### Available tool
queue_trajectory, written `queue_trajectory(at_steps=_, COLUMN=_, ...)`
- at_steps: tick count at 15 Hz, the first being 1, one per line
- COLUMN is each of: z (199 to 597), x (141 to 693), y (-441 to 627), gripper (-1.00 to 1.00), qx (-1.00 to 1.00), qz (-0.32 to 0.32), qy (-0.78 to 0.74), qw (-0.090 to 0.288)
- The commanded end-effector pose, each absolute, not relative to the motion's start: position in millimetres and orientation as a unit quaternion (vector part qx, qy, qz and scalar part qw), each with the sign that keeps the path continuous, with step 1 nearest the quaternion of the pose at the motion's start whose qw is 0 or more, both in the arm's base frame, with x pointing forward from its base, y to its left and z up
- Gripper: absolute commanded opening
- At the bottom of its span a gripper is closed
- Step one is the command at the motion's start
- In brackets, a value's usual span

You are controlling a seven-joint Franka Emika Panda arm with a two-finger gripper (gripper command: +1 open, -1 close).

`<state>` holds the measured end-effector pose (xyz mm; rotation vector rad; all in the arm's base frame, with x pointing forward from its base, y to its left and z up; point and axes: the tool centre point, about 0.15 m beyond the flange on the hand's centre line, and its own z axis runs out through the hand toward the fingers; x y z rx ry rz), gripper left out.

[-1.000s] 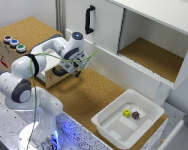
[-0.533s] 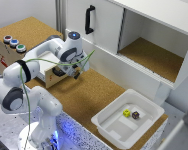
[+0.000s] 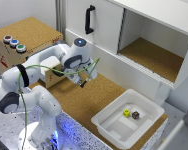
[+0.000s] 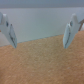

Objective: Grasp the drawer handle and open it

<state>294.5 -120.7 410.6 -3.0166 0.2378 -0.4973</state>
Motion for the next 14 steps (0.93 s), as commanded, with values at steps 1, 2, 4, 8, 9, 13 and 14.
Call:
queue_trajectory(at_steps=1, z=411, x=328, y=-197, gripper=1.00, qx=-0.988, qz=-0.101, qy=0.117, qw=0.011)
queue_trajectory(at_steps=2, z=408, x=328, y=-212, gripper=1.00, qx=-0.987, qz=-0.092, qy=0.130, qw=0.005)
queue_trajectory(at_steps=4, z=400, x=327, y=-236, gripper=1.00, qx=-0.987, qz=-0.081, qy=0.139, qw=-0.003)
queue_trajectory(at_steps=8, z=383, x=326, y=-294, gripper=1.00, qx=-0.988, qz=-0.065, qy=0.139, qw=0.012)
queue_trajectory(at_steps=9, z=380, x=326, y=-309, gripper=1.00, qx=-0.988, qz=-0.060, qy=0.141, qw=0.020)
queue_trajectory(at_steps=13, z=357, x=329, y=-357, gripper=1.00, qx=-0.991, qz=-0.049, qy=0.123, qw=0.033)
queue_trajectory(at_steps=14, z=350, x=331, y=-366, gripper=1.00, qx=-0.991, qz=-0.042, qy=0.121, qw=0.033)
